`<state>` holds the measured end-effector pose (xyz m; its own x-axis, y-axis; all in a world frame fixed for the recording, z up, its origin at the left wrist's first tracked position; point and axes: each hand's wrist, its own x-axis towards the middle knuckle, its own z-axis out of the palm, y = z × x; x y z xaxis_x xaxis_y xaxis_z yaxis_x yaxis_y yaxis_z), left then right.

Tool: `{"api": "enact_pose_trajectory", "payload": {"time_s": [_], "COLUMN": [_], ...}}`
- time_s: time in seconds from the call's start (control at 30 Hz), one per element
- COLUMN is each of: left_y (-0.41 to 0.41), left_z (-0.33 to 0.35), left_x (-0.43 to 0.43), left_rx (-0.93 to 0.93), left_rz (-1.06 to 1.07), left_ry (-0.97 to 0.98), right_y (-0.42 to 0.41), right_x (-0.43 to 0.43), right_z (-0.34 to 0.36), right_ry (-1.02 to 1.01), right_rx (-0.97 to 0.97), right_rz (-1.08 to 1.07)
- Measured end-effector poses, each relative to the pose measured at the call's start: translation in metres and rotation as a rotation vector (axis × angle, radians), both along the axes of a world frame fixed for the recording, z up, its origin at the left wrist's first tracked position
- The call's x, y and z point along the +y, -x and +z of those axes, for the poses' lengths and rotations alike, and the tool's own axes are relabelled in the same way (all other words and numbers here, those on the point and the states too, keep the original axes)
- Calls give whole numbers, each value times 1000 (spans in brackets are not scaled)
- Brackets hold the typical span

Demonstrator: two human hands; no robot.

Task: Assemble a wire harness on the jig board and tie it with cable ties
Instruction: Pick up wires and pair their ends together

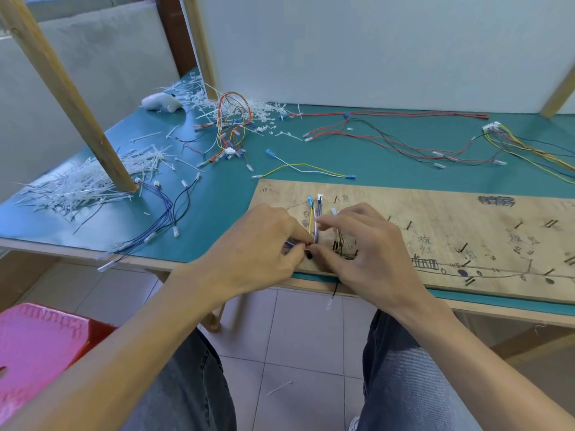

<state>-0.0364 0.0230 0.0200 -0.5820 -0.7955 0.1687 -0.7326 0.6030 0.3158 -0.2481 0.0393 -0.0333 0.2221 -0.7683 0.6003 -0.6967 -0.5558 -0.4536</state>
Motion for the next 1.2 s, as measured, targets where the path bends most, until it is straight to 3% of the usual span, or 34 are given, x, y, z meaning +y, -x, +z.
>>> {"api": "enact_pose_trajectory", "payload": {"time_s": [0.17, 0.33, 0.73, 1.07, 1.2], "left_y": [-4, -4, -1, 7, 5], "left_z": [-1, 1, 1, 12, 18], "left_x": [9, 5, -2, -9, -8], "left_rx": [35, -84, 78, -226, -200], "left_rz": [6, -13, 50, 32, -19], "left_ry": [-16, 23, 42, -2, -59], "right_y": [-1, -3, -2, -4, -5], "right_x": [1, 1, -1, 1, 1], "right_z": [-1, -1, -2, 0, 3], "right_ry": [-55, -40, -70, -6, -31], "right_rx": [14, 70, 114, 122, 96], "right_rz": [-6, -10, -7, -37, -36]}}
